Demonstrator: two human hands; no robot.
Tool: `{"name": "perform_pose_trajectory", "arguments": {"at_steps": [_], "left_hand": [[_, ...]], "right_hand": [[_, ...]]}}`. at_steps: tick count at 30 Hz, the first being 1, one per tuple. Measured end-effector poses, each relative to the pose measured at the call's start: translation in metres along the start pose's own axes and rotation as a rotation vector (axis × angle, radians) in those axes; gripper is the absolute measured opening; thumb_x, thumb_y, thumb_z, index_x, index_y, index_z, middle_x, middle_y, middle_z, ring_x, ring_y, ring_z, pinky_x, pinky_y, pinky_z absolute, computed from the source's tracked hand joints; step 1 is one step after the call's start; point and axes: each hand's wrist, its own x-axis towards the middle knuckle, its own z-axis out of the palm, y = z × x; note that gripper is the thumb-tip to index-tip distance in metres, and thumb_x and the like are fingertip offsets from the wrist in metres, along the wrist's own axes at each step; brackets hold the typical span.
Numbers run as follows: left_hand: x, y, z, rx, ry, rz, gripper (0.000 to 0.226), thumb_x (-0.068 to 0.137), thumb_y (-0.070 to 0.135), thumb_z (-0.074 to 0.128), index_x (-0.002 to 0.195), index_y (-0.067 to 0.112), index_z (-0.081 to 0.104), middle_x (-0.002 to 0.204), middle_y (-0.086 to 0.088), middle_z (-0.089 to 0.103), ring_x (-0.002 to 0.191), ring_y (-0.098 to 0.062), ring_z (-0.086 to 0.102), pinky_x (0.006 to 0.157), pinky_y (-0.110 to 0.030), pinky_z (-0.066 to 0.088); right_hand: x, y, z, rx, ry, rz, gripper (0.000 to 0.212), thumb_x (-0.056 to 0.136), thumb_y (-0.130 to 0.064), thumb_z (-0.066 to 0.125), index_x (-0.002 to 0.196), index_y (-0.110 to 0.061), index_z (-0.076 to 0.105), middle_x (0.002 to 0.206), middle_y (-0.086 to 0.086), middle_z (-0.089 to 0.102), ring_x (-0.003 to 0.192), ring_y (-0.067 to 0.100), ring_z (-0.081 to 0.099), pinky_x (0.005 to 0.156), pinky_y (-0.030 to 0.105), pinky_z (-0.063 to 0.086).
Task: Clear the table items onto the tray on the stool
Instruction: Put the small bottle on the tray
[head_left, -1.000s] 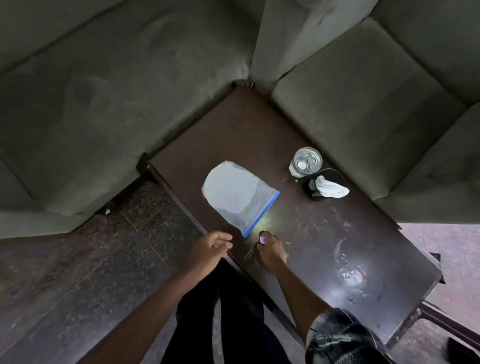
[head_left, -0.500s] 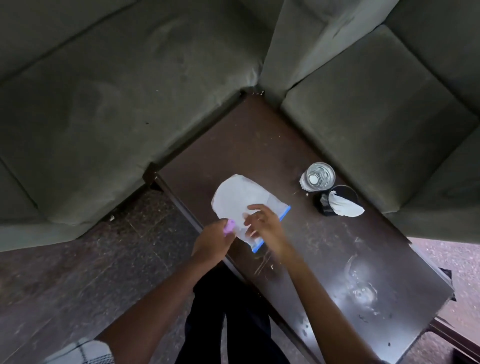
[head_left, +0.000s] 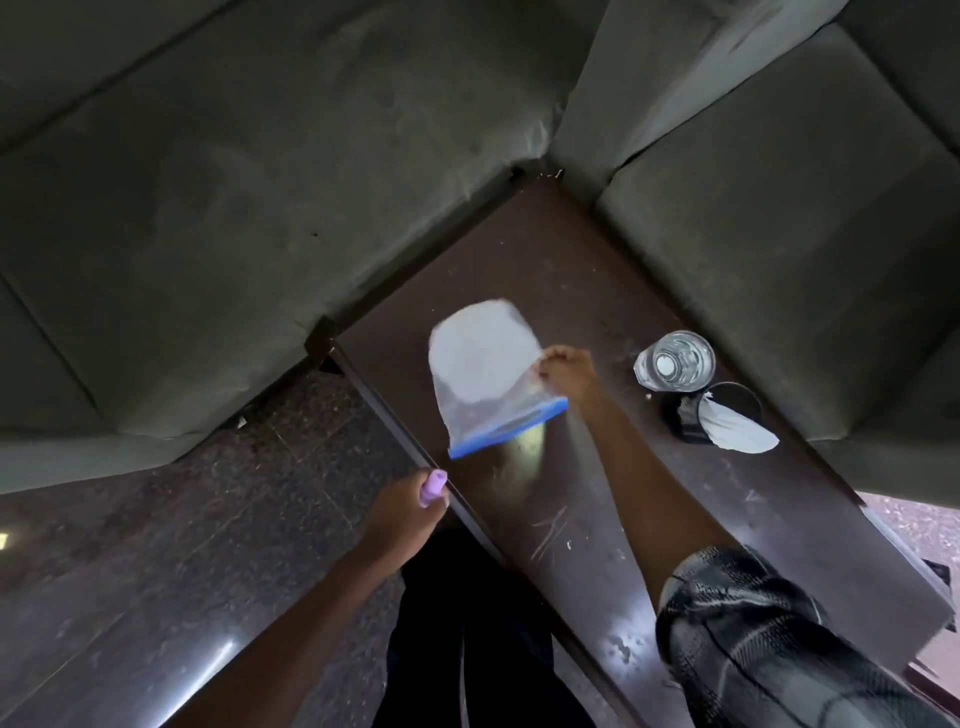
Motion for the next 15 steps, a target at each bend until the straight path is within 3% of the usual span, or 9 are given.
{"name": "perform_pose_trajectory", "arguments": {"at_steps": [4, 7, 10, 12, 15], "left_hand": [[0.003, 0.000, 0.000, -0.012, 0.017, -0.018, 0.025, 0.090, 0.020, 0.056, 0.114, 0.015, 0.063, 0.103, -0.002, 0.071, 0.098, -0.018, 0.065, 0.082, -0.023, 0.044], [0.003, -0.003, 0.002, -0.032, 0.017, -0.042, 0.024, 0.090, 0.022, 0.057, 0.112, 0.018, 0.064, 0.094, 0.004, 0.067, 0.092, -0.013, 0.063, 0.078, -0.019, 0.040], [0.003, -0.008, 0.005, -0.034, -0.033, -0.050, 0.025, 0.089, 0.022, 0.056, 0.114, 0.019, 0.063, 0.097, 0.002, 0.069, 0.095, -0.015, 0.065, 0.084, -0.024, 0.046], [0.002, -0.008, 0.006, -0.004, -0.056, -0.060, 0.027, 0.090, 0.023, 0.056, 0.116, 0.019, 0.061, 0.103, -0.001, 0.071, 0.099, -0.018, 0.065, 0.085, -0.025, 0.045], [0.001, -0.010, 0.008, 0.008, -0.063, -0.070, 0.028, 0.090, 0.024, 0.055, 0.117, 0.019, 0.061, 0.105, -0.003, 0.071, 0.098, -0.018, 0.065, 0.082, -0.024, 0.044]], "right_hand": [[0.023, -0.011, 0.001, 0.192, 0.077, 0.061, 0.030, 0.077, 0.009, 0.057, 0.059, -0.016, 0.055, 0.030, -0.011, 0.051, 0.028, -0.003, 0.046, 0.038, 0.016, 0.042], [0.024, -0.010, -0.001, 0.287, 0.001, 0.128, 0.018, 0.080, 0.005, 0.056, 0.079, -0.009, 0.066, 0.055, -0.003, 0.067, 0.056, 0.012, 0.061, 0.048, 0.021, 0.047], [0.020, 0.002, 0.001, 0.113, -0.037, 0.076, 0.028, 0.086, 0.000, 0.048, 0.107, -0.004, 0.067, 0.090, 0.009, 0.065, 0.071, 0.017, 0.060, 0.049, 0.016, 0.047], [0.020, 0.016, 0.006, -0.115, -0.001, -0.043, 0.035, 0.084, 0.004, 0.044, 0.108, -0.005, 0.068, 0.098, 0.010, 0.066, 0.081, 0.018, 0.062, 0.060, 0.015, 0.044], [0.026, 0.038, 0.017, -0.265, 0.006, -0.120, 0.039, 0.076, 0.008, 0.047, 0.103, -0.006, 0.070, 0.101, 0.015, 0.067, 0.092, 0.023, 0.062, 0.082, 0.029, 0.048]]}}
